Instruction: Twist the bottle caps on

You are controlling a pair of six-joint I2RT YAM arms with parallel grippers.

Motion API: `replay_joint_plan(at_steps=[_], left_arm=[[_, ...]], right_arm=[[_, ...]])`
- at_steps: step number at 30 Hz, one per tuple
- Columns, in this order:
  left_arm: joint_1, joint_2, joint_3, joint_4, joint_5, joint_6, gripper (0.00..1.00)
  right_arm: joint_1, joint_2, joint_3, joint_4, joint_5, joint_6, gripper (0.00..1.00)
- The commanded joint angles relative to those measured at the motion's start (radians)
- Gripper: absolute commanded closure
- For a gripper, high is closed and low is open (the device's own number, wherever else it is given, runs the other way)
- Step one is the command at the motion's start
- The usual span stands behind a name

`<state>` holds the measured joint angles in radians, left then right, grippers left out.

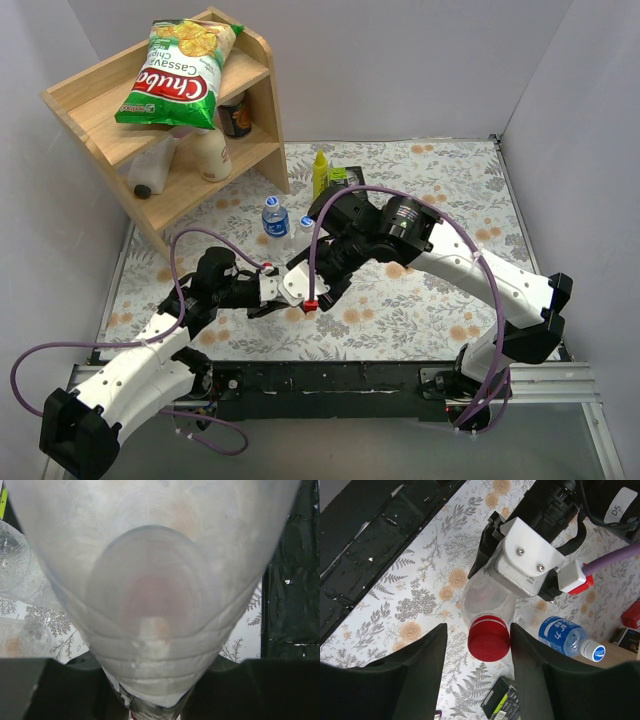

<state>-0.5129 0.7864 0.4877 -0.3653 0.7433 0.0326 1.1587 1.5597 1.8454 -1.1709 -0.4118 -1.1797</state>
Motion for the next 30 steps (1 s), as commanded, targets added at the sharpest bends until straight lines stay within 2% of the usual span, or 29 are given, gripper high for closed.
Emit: replay_joint_plan(at_steps=[1, 7, 8, 10, 13, 18, 20, 23, 28, 30], left_arm=[[-0.004, -0.001, 0.040, -0.017, 0.036, 0.033, 1.00], [-0.003, 0.007, 0.043, -0.015, 0.039, 0.038, 1.00], [-0.003, 0.008, 0.045, -0.012, 0.038, 0.033, 1.00], [-0.004, 0.008, 0.043, 0.011, 0.028, 0.023, 1.00], [-0.004, -0.010, 0.032, 0.087, -0.016, -0.026, 1.00], [-0.004, -0.045, 0.005, 0.250, -0.120, -0.147, 1.00], [-0.006, -0.044, 0.006, 0.269, -0.140, -0.163, 1.00], [-0.006, -0.042, 0.003, 0.282, -0.166, -0.174, 1.00], [-0.006, -0.050, -0.021, 0.266, -0.199, -0.169, 1.00], [-0.006, -0.059, -0.027, 0.256, -0.209, -0.169, 1.00]], right_arm=[[-0.001, -0.004, 0.029, -0.012, 0.005, -0.061, 0.44], [-0.001, -0.004, 0.021, -0.026, 0.013, -0.064, 0.57], [-0.001, 0.002, 0.018, -0.019, 0.016, -0.046, 0.63], [-0.001, 0.013, 0.017, 0.000, 0.036, 0.009, 0.68], [-0.001, 0.063, 0.054, 0.020, 0.057, 0.161, 0.74], [-0.008, 0.212, 0.250, -0.035, 0.033, 0.485, 0.81], [-0.025, 0.261, 0.279, -0.042, 0.031, 0.570, 0.83], [-0.068, 0.318, 0.347, -0.073, -0.018, 0.727, 0.85], [-0.071, 0.315, 0.351, -0.044, 0.021, 0.752, 0.84], [-0.073, 0.313, 0.354, -0.047, 0.039, 0.750, 0.73]])
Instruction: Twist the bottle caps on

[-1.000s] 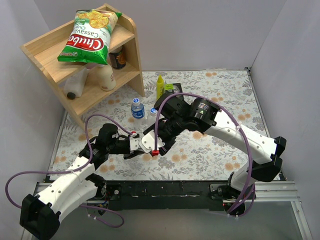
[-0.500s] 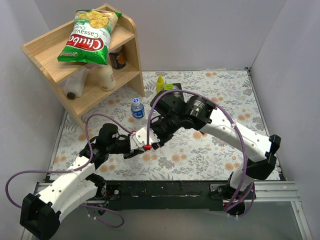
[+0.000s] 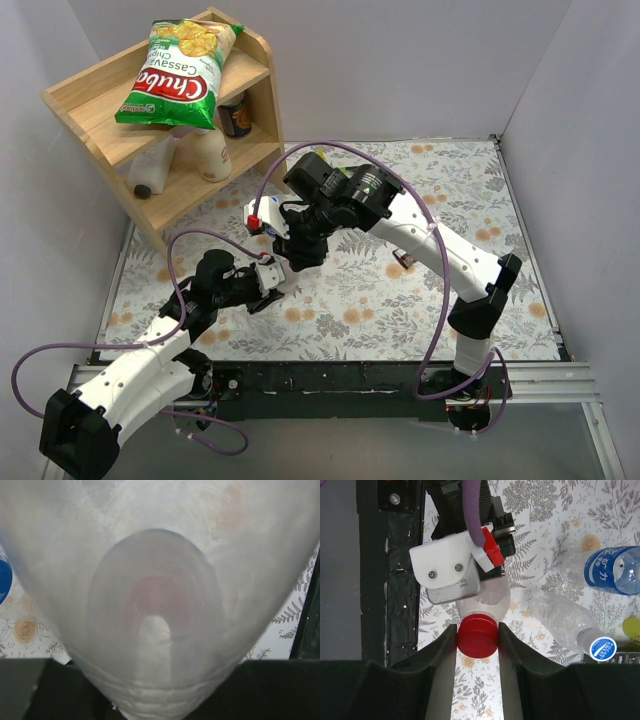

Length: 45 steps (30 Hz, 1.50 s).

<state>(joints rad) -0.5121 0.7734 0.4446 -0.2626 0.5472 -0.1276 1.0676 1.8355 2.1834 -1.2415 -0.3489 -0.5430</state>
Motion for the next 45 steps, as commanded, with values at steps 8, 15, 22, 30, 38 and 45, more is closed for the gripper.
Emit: replay_joint_plan(at_steps=[8, 15, 22, 30, 38, 45], left_arm=[[-0.006, -0.068, 0.016, -0.054, 0.117, 0.103, 1.00], [-0.006, -0.056, 0.040, -0.127, 0.211, 0.164, 1.00], [-0.006, -0.029, 0.062, -0.119, 0.218, 0.146, 1.00], [-0.006, -0.033, 0.060, -0.110, 0.218, 0.134, 1.00], [-0.006, -0.026, 0.055, -0.079, 0.220, 0.134, 1.00], [-0.006, -0.031, 0.051, -0.037, 0.195, 0.063, 1.00]], right_arm=[[-0.008, -0.216, -0.164, 0.195, -0.099, -0.218, 0.32], [0.018, -0.292, -0.266, 0.151, -0.116, -0.460, 0.32], [0.035, -0.252, -0.240, 0.123, -0.162, -0.491, 0.35], [0.045, -0.228, -0.225, 0.067, -0.186, -0.525, 0.42], [0.043, -0.191, -0.186, 0.034, -0.188, -0.499, 0.54], [0.043, -0.153, -0.163, 0.025, -0.164, -0.421, 0.73]])
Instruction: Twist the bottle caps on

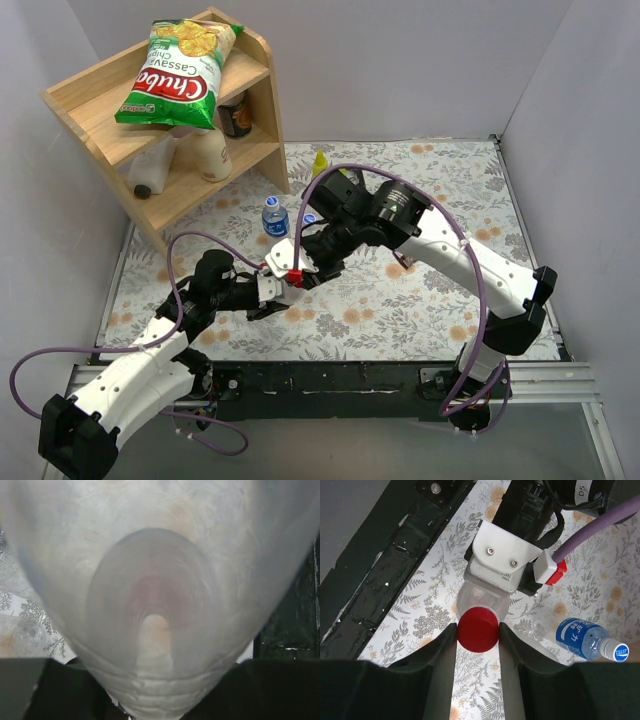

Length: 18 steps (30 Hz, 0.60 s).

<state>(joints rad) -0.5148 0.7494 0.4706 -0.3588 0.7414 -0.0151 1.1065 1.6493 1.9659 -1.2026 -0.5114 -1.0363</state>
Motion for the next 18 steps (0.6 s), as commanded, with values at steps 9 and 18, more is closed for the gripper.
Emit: replay_joint_plan(at_steps=[9, 18], left_arm=[[-0.004, -0.024, 0.002, 0.139, -0.043, -0.181, 1.00], [-0.004, -0.088, -0.032, 0.155, -0.019, -0.233, 1.00]], right_arm=[[-0.028, 0.135, 0.160, 0.015, 0.014, 0.441, 0.91], [-0.042, 0.038, -0.007, 0.141, 0.028, 0.498, 0.51]])
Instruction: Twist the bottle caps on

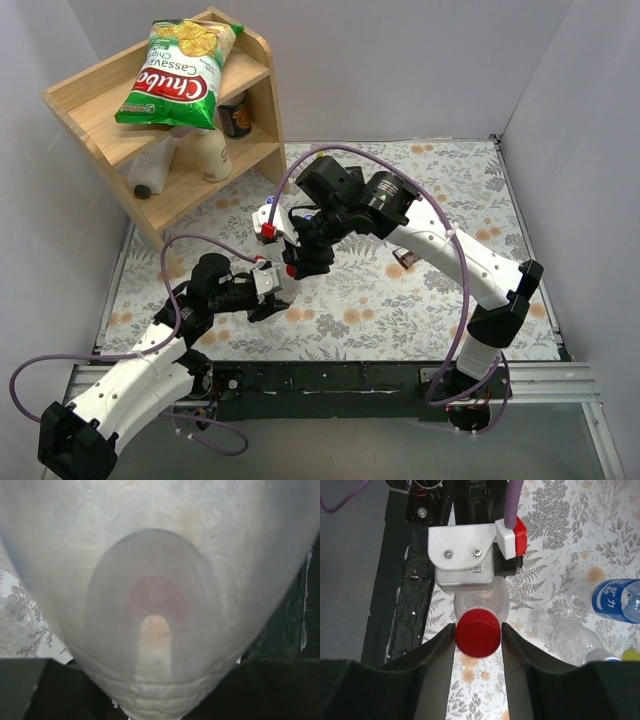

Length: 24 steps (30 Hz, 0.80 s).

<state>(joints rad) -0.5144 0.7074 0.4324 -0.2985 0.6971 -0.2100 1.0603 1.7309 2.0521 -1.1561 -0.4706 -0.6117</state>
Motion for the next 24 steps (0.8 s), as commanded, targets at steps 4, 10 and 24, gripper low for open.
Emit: replay_joint_plan(at_steps=[4, 10, 24], left_arm=[[-0.004, -0.031, 0.009, 0.087, 0.030, -0.037, 1.00], [-0.004, -0.020, 0.014, 0.087, 0.035, -0.037, 1.00], [-0.004, 0.000, 0.026, 0.052, -0.105, -0.022, 0.02]], right_arm=[[0.004, -0.054, -0.093, 0.118, -0.020, 0.075, 0.46], [0.004, -0.034, -0.050, 0.134, -0.039, 0.085, 0.50], [-0.072, -0.092, -0.125, 0.000, -0.043, -0.022, 0.88]])
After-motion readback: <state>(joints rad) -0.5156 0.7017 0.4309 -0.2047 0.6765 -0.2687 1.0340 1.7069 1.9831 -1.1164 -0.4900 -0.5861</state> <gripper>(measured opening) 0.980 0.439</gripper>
